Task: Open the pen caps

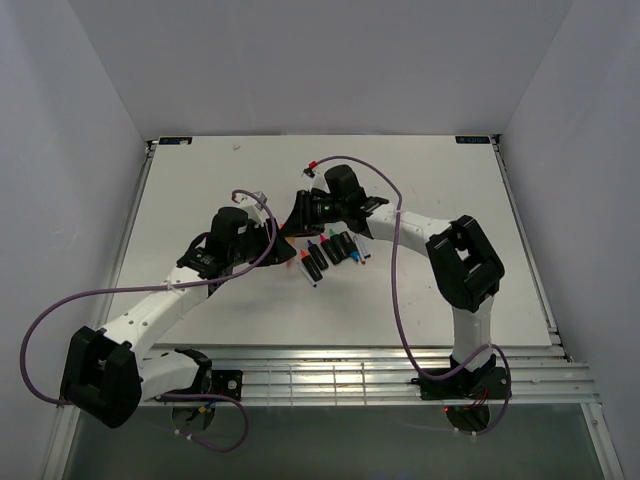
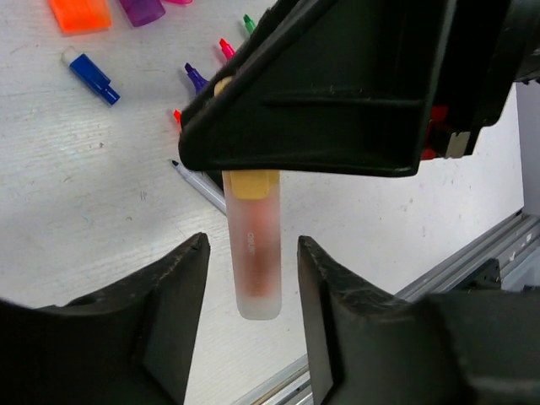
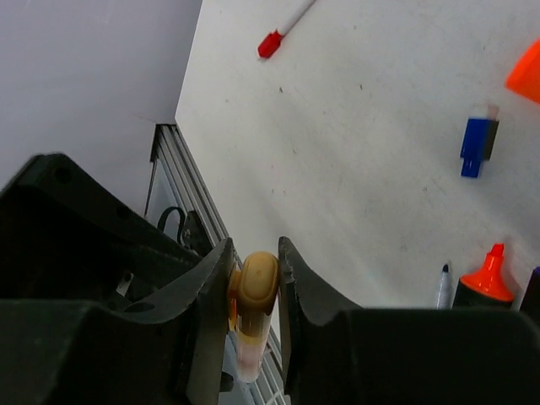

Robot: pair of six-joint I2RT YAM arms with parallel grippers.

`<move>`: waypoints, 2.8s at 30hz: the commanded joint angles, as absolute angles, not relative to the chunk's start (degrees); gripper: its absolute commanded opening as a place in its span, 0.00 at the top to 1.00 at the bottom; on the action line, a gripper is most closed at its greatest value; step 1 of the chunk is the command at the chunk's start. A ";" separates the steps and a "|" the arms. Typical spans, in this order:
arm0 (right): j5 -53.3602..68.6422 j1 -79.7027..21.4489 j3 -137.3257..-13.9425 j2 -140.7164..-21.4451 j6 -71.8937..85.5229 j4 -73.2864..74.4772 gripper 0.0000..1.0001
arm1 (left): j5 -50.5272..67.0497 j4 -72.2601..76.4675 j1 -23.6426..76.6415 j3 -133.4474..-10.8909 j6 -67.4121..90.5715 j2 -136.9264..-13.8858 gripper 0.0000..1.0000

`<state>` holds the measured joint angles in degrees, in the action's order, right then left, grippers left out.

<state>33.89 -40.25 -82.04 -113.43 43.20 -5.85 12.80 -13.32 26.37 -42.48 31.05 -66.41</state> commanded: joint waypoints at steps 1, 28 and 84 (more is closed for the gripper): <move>39.63 -39.20 -77.62 -107.68 41.92 -12.03 0.92 | 17.65 -11.26 26.46 -42.45 28.74 -64.60 0.41; 55.81 -36.56 -59.59 -102.13 63.54 -56.32 0.92 | 45.35 17.84 26.46 -30.50 44.47 -63.72 0.55; 30.38 -42.02 -93.46 -114.46 23.64 4.51 0.92 | 18.77 2.08 34.02 -30.86 42.45 -54.49 1.00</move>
